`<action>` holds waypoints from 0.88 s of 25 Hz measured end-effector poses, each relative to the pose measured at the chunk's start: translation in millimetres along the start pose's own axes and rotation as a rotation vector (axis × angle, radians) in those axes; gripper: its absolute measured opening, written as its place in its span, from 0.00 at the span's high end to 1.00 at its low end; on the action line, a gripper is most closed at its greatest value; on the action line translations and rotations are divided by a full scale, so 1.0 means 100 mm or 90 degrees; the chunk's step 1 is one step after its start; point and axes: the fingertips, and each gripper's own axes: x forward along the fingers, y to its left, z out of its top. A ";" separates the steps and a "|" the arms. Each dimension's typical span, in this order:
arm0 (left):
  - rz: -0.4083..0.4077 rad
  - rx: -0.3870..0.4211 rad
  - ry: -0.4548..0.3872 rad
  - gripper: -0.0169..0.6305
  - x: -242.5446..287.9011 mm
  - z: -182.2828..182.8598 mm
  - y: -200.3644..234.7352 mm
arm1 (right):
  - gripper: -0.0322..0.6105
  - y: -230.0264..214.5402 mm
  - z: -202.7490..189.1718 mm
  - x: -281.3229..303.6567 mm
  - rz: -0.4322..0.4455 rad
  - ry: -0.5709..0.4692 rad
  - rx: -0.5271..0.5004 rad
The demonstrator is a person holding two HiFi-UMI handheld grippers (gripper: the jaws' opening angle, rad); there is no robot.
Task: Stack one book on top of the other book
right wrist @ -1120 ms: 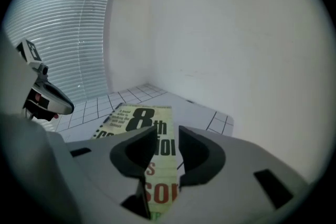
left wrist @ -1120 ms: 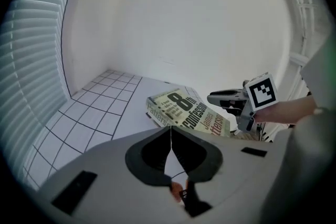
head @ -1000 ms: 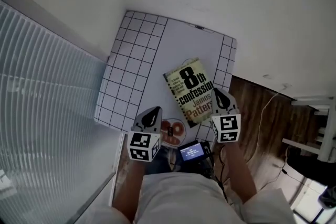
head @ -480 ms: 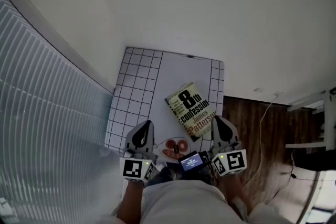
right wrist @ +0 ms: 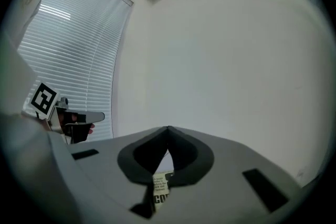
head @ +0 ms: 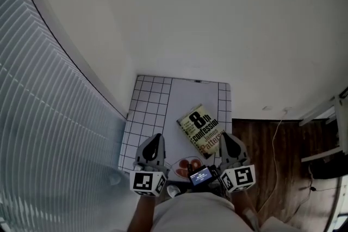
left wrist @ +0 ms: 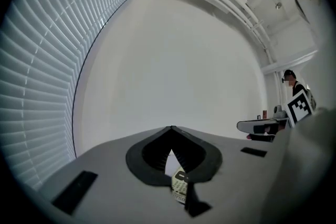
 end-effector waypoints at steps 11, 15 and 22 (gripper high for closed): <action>-0.001 -0.028 -0.006 0.96 -0.12 -0.04 -0.03 | 0.94 0.00 0.05 -0.10 0.005 -0.002 0.001; 0.006 -0.017 0.013 0.96 -0.11 -0.12 -0.05 | 0.94 -0.01 0.02 -0.14 0.010 0.002 0.005; 0.004 -0.023 0.022 0.96 -0.11 -0.18 -0.14 | 0.94 -0.12 -0.02 -0.18 0.008 0.006 0.011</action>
